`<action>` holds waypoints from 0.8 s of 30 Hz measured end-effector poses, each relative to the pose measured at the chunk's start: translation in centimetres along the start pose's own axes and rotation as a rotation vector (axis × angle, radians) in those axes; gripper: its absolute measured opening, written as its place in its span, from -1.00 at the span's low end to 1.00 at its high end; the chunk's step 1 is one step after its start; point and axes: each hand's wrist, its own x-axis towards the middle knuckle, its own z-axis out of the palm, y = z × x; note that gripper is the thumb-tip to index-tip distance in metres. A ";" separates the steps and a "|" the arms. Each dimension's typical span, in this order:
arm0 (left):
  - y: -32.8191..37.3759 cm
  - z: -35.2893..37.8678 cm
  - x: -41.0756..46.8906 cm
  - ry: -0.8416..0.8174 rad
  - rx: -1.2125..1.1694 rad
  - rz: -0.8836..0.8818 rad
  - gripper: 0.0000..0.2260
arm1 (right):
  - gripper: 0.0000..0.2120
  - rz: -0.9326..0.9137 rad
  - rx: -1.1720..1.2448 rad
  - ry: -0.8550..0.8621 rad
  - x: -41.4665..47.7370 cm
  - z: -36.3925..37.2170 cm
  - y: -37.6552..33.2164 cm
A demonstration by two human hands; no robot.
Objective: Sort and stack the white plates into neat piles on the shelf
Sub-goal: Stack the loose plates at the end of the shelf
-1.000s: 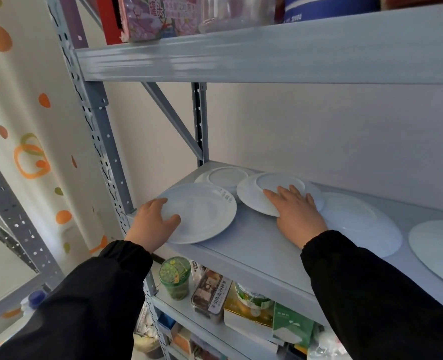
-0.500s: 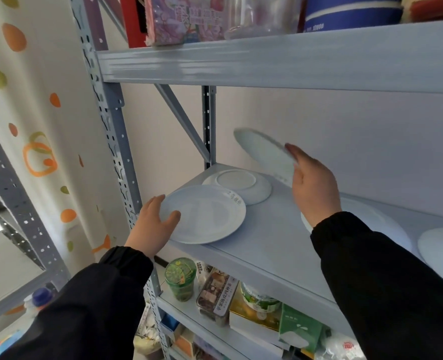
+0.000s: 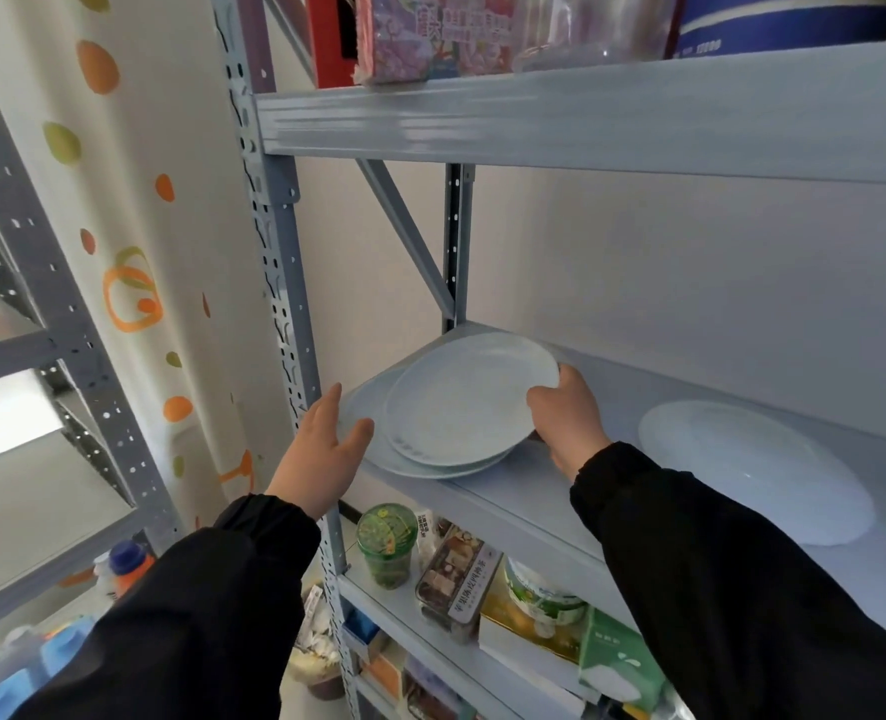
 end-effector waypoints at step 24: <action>0.3 0.0 -2.0 0.019 0.205 0.123 -0.33 | -0.32 -0.505 -1.499 -0.426 10.8 -5.2 1.0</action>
